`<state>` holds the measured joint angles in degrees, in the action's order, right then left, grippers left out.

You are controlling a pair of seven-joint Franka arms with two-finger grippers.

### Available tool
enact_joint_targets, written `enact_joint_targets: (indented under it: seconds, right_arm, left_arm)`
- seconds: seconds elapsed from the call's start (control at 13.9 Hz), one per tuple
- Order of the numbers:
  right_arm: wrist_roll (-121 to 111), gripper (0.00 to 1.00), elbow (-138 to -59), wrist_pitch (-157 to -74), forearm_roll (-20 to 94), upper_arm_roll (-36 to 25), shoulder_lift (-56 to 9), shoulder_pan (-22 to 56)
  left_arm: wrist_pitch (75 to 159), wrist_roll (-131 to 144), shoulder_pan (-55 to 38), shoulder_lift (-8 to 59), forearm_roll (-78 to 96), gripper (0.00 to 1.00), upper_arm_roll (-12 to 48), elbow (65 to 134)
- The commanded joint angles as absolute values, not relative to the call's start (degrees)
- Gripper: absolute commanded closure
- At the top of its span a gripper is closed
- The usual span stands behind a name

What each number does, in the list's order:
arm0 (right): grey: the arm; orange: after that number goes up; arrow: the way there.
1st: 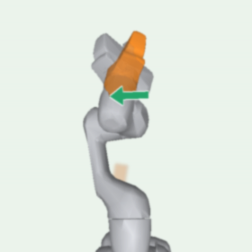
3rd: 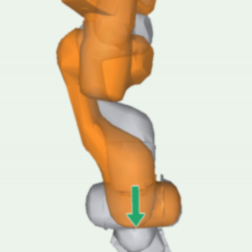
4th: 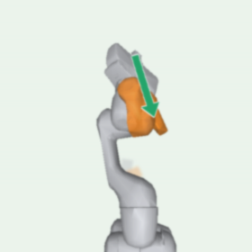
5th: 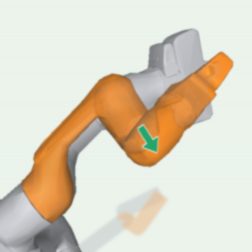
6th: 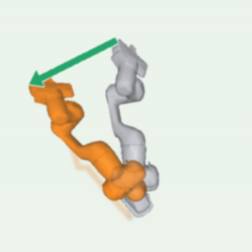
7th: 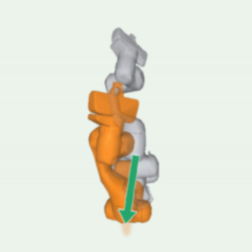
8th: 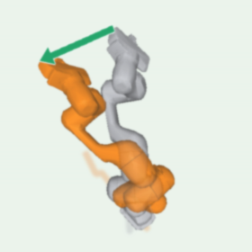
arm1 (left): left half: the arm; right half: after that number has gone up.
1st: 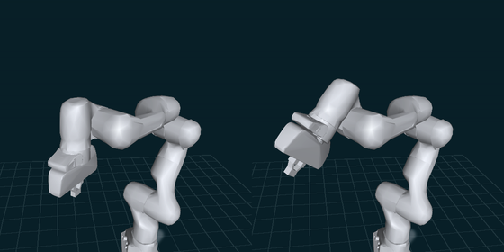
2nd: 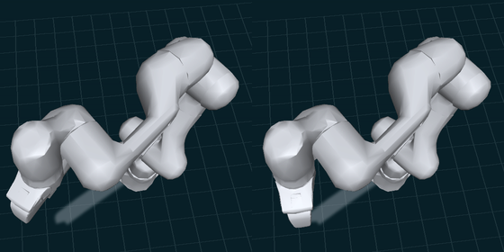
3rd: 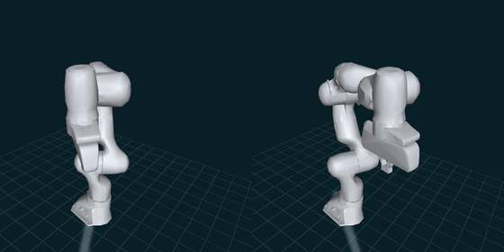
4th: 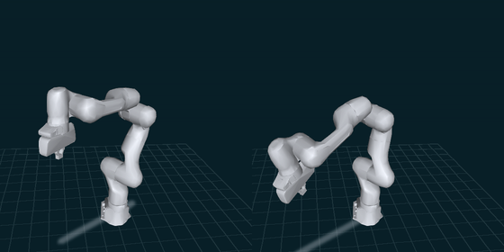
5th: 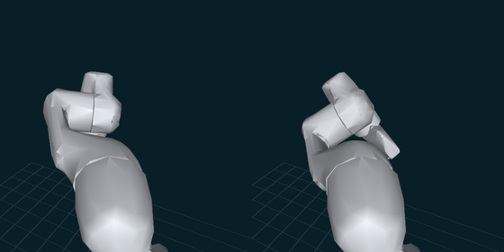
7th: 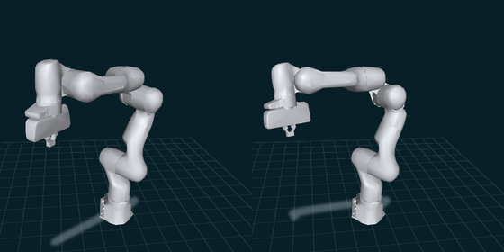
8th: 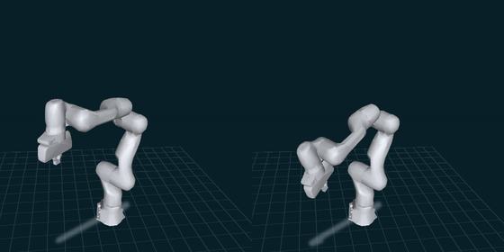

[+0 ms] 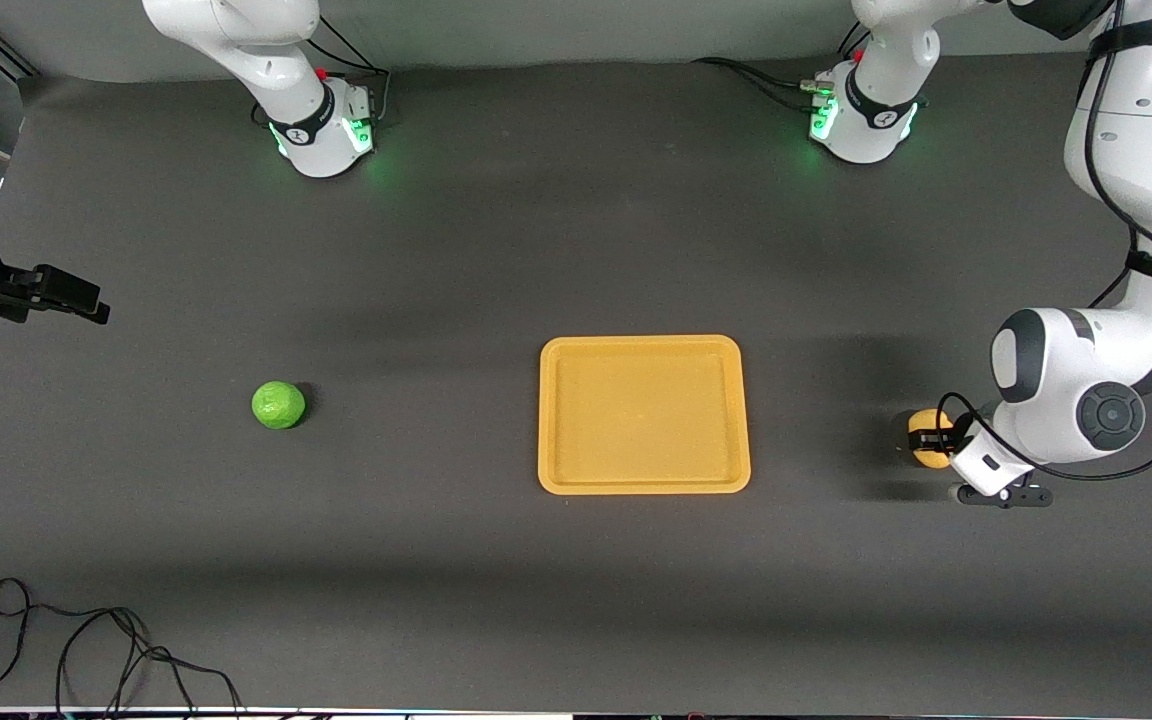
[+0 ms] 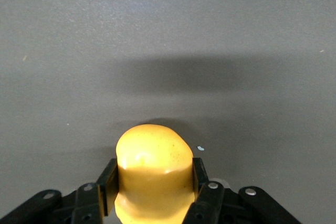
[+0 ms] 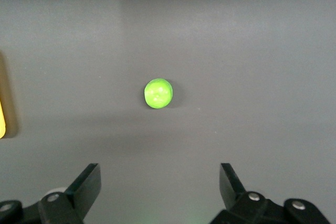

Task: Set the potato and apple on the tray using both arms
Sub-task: 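Lower the left gripper around the potato and close it, then carry the potato to the tray while the right gripper reaches the apple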

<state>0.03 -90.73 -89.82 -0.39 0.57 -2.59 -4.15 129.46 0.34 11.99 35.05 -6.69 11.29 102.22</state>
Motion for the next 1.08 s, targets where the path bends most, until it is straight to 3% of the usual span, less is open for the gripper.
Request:
enact_joint_targets:
  seconds: [0.0,0.14,0.43,0.79,1.01]
  right_arm:
    - [0.35,0.0,-90.62,-90.18,-0.62,0.09,-2.55,-3.52]
    - [0.35,0.0,-90.62,-90.18,-0.62,0.09,-2.55,-3.52]
    - [0.35,0.0,-91.05,-90.18,-0.62,0.09,-2.37,-3.43]
    - [0.44,0.0,-92.02,-89.21,-0.53,0.18,-1.24,-3.25]
    - [1.23,0.0,-96.31,-89.3,-0.35,0.17,3.15,-0.88]
  left_arm:
    - [122.99,-0.18,10.37,31.83,-8.34,1.0,10.98,100.39]
    - [114.04,-1.23,9.76,29.63,-8.09,1.0,11.69,95.65]
    - [97.5,7.26,6.52,28.48,-8.0,1.0,19.59,82.55]
    - [97.73,21.33,-4.03,29.87,-7.74,1.0,20.21,80.59]
    - [101.85,25.04,-7.64,34.08,-7.65,1.0,20.21,81.3]
